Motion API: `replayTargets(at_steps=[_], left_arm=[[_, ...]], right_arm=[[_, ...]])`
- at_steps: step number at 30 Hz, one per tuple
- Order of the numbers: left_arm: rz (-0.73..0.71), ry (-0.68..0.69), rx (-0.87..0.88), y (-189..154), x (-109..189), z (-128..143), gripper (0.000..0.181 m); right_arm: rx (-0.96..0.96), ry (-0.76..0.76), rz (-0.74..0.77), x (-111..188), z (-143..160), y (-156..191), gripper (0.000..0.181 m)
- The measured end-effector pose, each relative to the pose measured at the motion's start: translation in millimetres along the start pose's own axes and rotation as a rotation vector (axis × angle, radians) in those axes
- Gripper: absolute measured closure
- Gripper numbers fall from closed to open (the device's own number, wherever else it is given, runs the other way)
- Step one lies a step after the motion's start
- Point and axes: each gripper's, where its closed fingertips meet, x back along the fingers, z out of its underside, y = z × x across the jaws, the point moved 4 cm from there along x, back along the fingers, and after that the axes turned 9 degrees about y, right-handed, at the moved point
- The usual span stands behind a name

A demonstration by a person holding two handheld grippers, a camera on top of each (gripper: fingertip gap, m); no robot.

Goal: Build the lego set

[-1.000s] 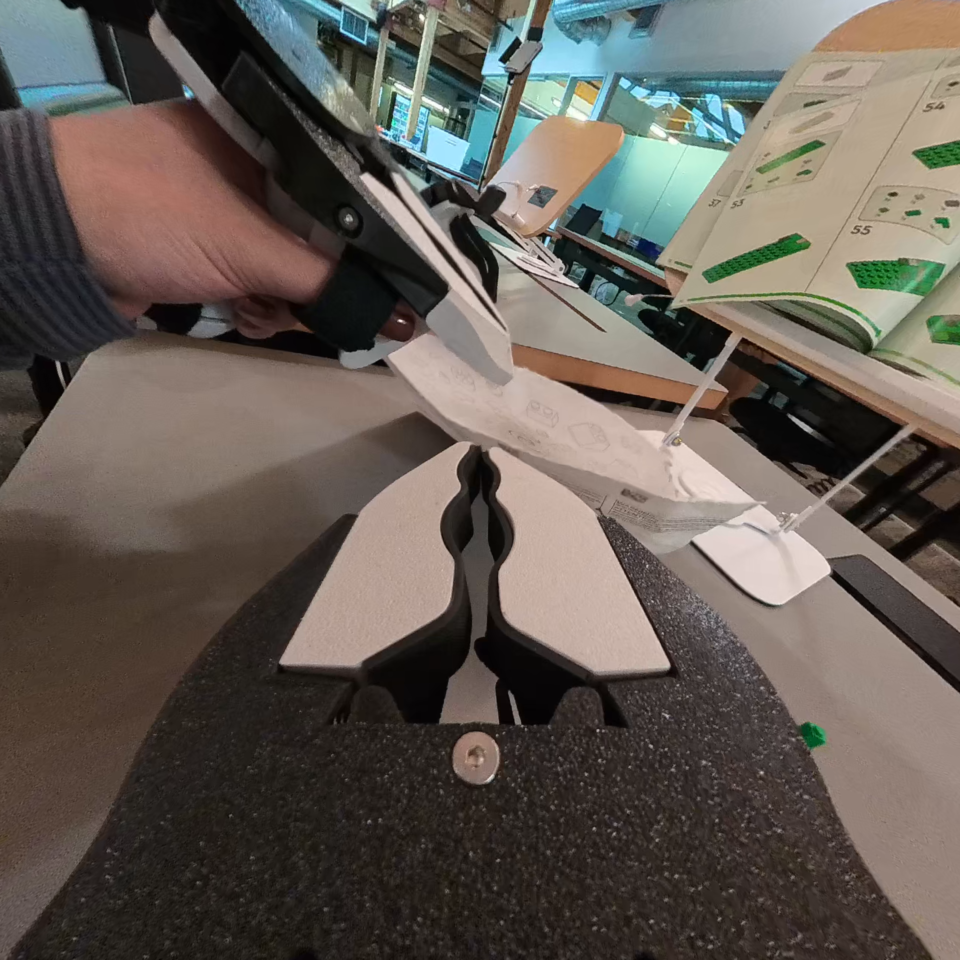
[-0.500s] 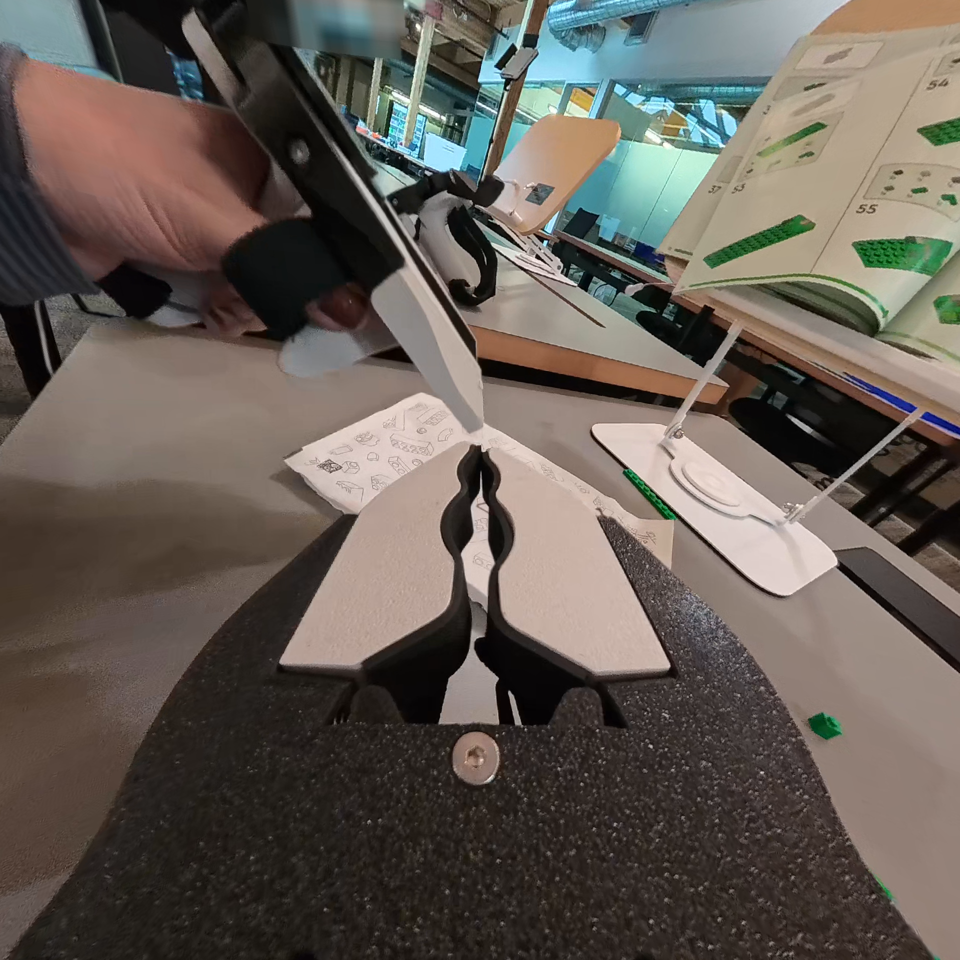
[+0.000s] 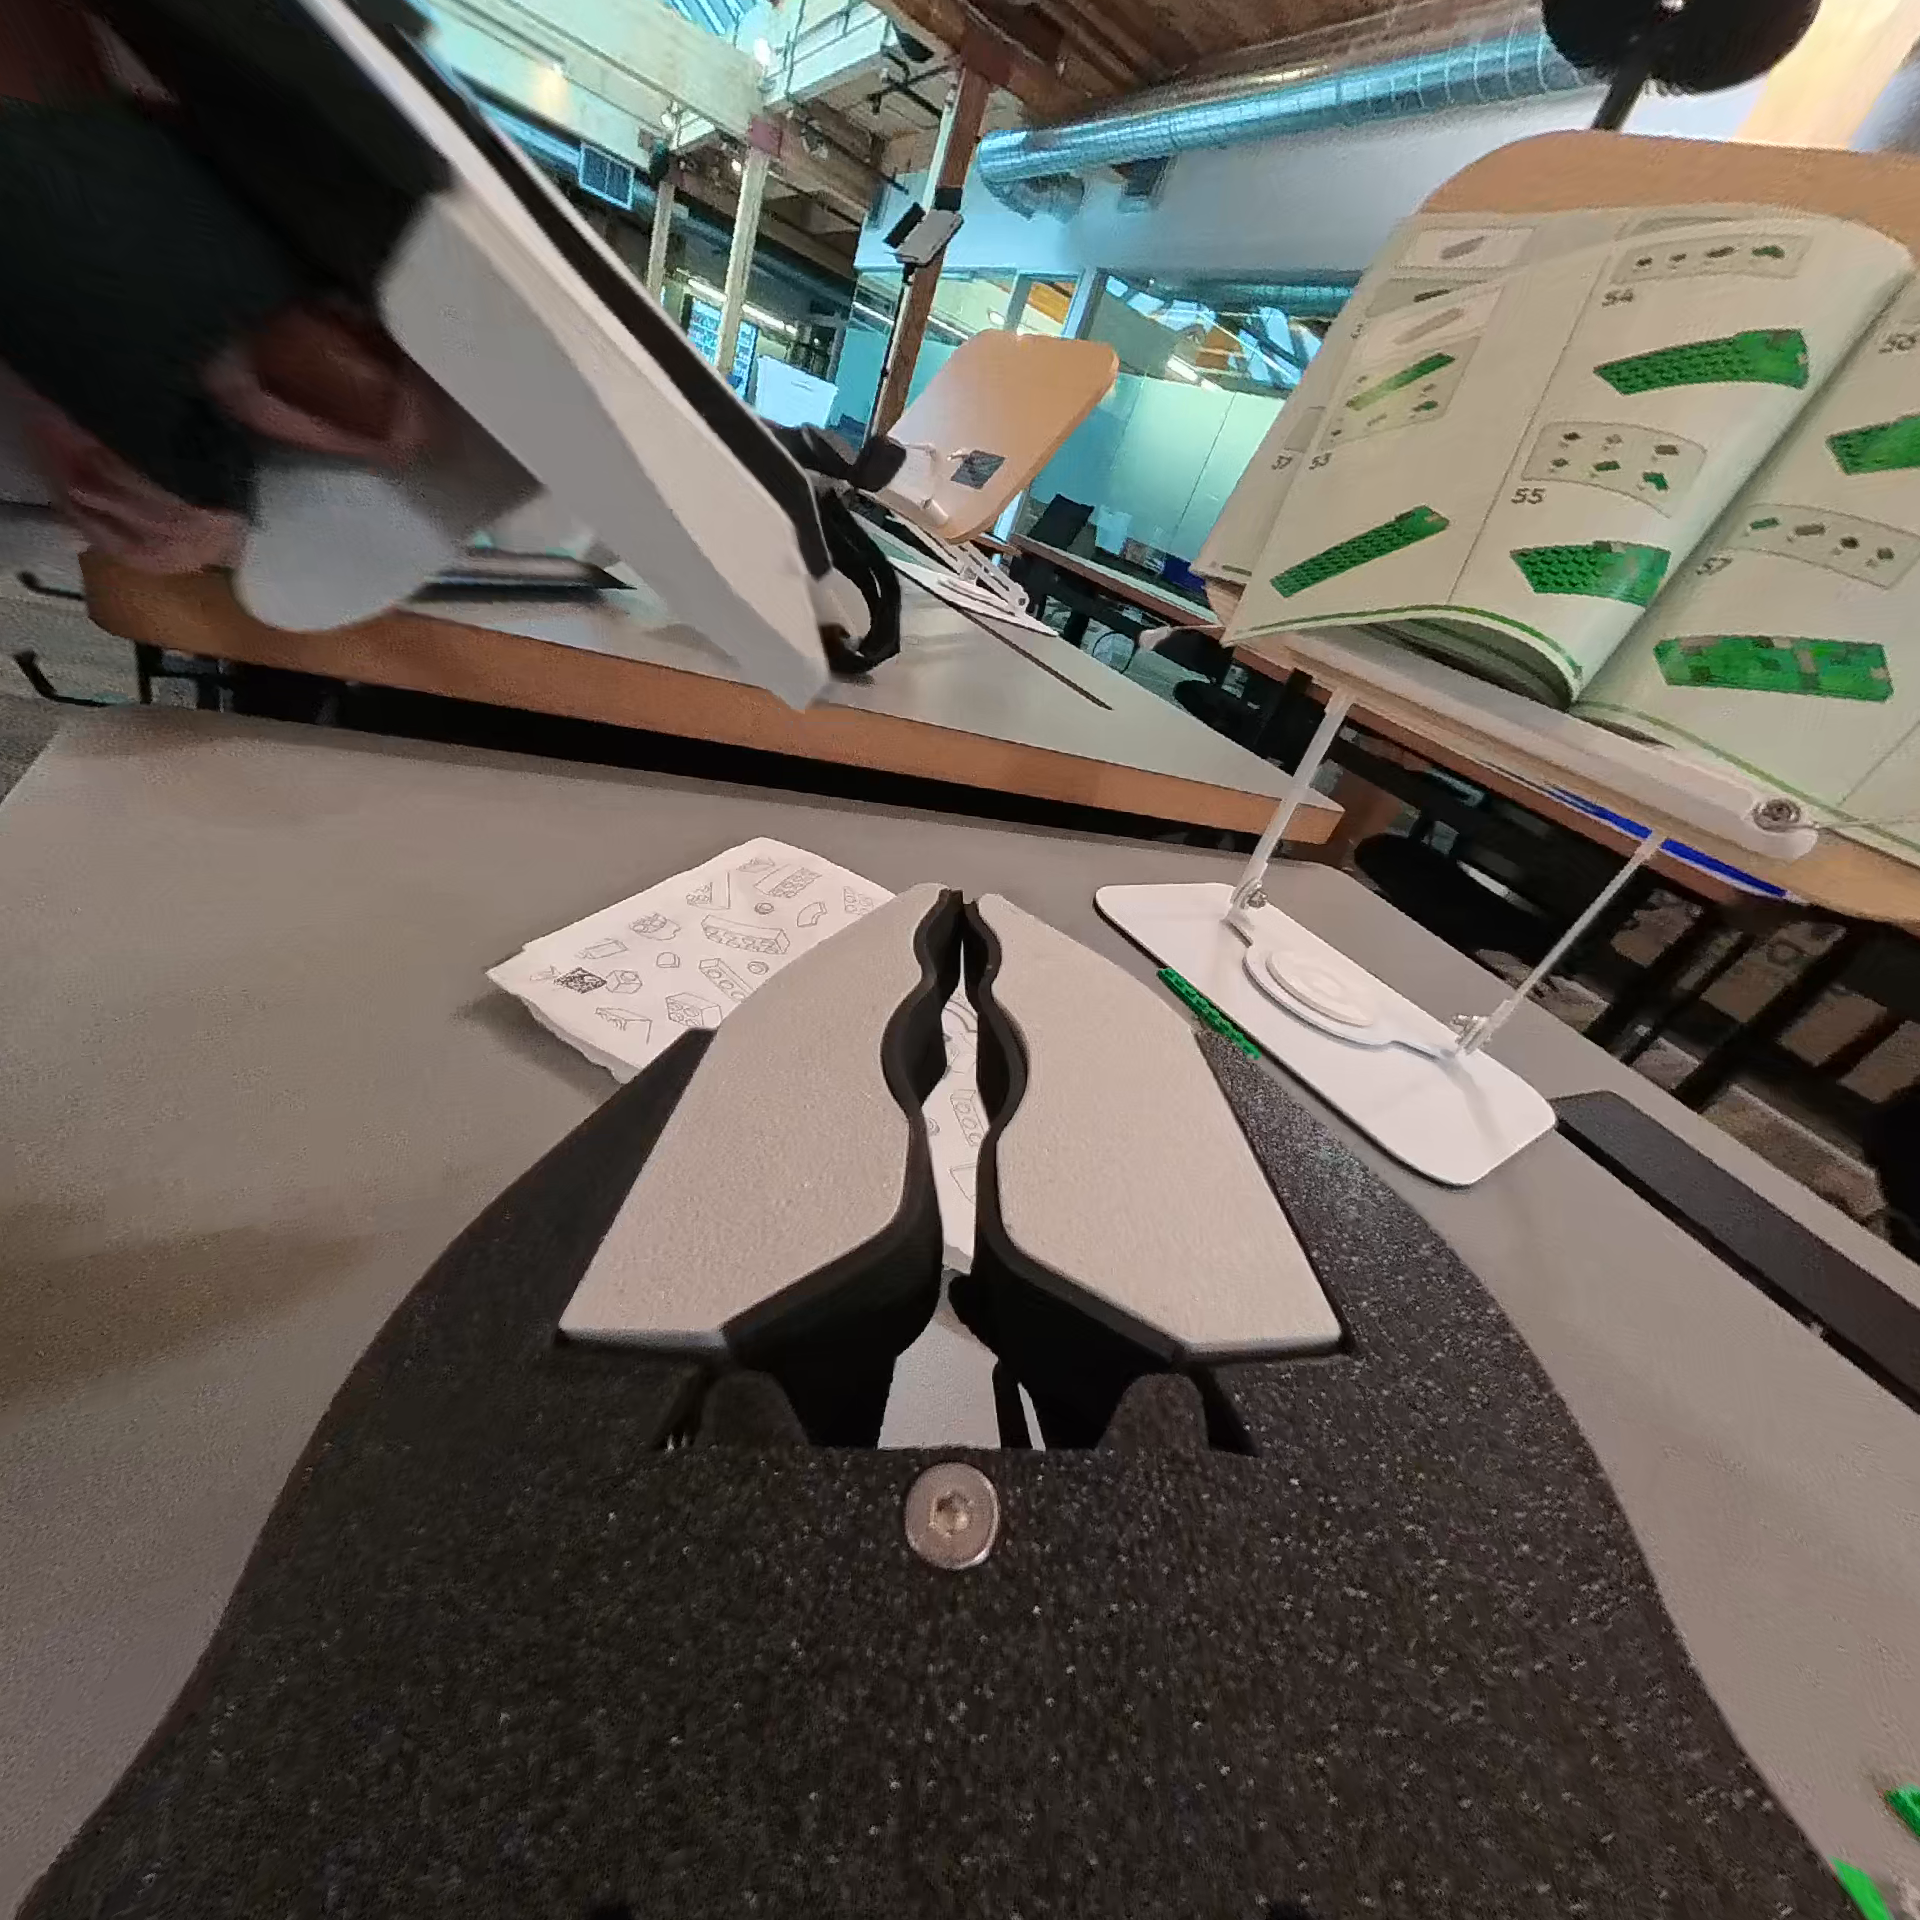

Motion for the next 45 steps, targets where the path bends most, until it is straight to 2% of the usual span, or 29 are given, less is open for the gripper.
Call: replayTargets(at_steps=[1, 6, 8, 12, 16, 20, 27, 30, 34, 39, 45], left_arm=[[0.001, -0.022, -0.014, -5, 4, -2, 0.074], [0.004, -0.054, -0.078, -22, 29, 7, 0.084], [0.063, -0.057, -0.095, -34, 40, 18, 0.092], [0.196, -0.047, -0.123, -57, 61, 42, 0.093], [0.242, -0.104, -0.116, -66, 105, 58, 0.097], [0.215, -0.188, -0.076, -55, 162, 75, 0.101], [-0.006, -0.377, 0.080, -26, 271, 102, 0.102], [-0.200, -0.388, 0.147, -15, 308, 127, 0.103], [-0.483, -0.360, 0.260, 2, 359, 174, 0.103], [-0.650, -0.373, 0.359, -7, 415, 227, 0.102], [-0.880, -0.350, 0.319, -30, 471, 274, 0.102]], right_arm=[[-0.010, 0.003, -0.002, 0, 1, -1, 0.181], [-0.024, -0.012, -0.016, 1, 0, -1, 0.181], [-0.014, -0.014, -0.015, 1, 0, 0, 0.181], [-0.005, -0.009, -0.037, -1, -1, 4, 0.181], [0.021, -0.020, -0.029, 2, -7, 5, 0.181], [0.072, -0.022, -0.005, 3, -11, 3, 0.181], [0.100, -0.043, -0.013, 4, -19, 9, 0.181], [0.130, -0.065, -0.023, 6, -25, 17, 0.181], [0.216, -0.070, -0.053, 5, -28, 38, 0.181], [0.330, -0.081, -0.048, 5, -33, 63, 0.181], [0.500, -0.048, 0.035, 9, -27, 80, 0.181]])
